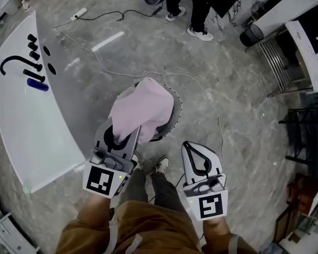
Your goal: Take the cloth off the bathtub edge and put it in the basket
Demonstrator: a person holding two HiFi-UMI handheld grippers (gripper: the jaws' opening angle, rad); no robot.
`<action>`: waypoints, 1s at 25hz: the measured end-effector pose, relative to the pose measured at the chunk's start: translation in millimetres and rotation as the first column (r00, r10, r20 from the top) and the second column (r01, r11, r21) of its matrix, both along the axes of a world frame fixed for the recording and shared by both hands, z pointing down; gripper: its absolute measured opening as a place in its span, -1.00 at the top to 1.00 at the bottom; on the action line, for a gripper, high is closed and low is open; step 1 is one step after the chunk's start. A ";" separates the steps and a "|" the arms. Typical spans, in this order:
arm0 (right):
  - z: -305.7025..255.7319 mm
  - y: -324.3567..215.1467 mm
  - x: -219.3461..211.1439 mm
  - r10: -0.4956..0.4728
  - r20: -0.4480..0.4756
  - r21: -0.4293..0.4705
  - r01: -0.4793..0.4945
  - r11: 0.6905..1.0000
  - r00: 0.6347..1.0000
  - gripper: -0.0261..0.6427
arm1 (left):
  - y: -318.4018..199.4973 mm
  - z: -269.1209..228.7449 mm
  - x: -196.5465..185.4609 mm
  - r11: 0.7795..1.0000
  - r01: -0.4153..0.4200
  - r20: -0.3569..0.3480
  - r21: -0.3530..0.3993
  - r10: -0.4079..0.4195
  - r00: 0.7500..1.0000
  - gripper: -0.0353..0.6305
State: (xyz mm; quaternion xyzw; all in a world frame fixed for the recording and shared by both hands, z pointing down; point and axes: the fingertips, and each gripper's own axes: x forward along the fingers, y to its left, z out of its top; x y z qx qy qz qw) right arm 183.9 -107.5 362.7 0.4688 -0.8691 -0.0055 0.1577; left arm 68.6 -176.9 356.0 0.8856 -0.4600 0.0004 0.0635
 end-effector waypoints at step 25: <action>373.5 -24.7 4.1 0.041 -0.003 -0.155 -0.041 0.987 0.999 0.91 | -23.1 472.1 13.0 0.921 0.076 0.134 -0.383 -0.026 0.991 0.55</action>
